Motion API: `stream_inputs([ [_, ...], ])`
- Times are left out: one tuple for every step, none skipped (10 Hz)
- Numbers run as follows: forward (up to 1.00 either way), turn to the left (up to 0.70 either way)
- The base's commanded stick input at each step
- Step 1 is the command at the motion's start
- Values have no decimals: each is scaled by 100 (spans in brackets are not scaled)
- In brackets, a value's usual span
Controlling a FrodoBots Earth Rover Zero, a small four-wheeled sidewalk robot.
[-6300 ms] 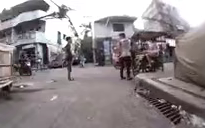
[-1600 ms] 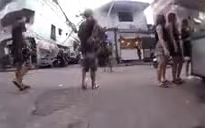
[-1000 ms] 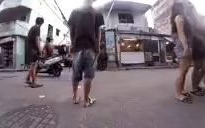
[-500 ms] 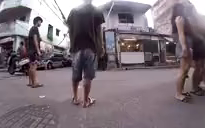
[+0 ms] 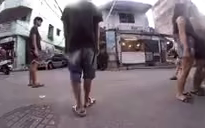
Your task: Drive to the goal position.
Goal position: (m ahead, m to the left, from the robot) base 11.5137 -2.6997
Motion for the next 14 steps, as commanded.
stream_inputs([
  [0,42],
  [0,45],
  [0,45],
  [0,45],
  [0,45],
  [0,45],
  [0,40],
  [0,0],
  [0,0],
  [0,0],
  [0,0],
  [0,0],
  [0,0],
  [0,0],
])
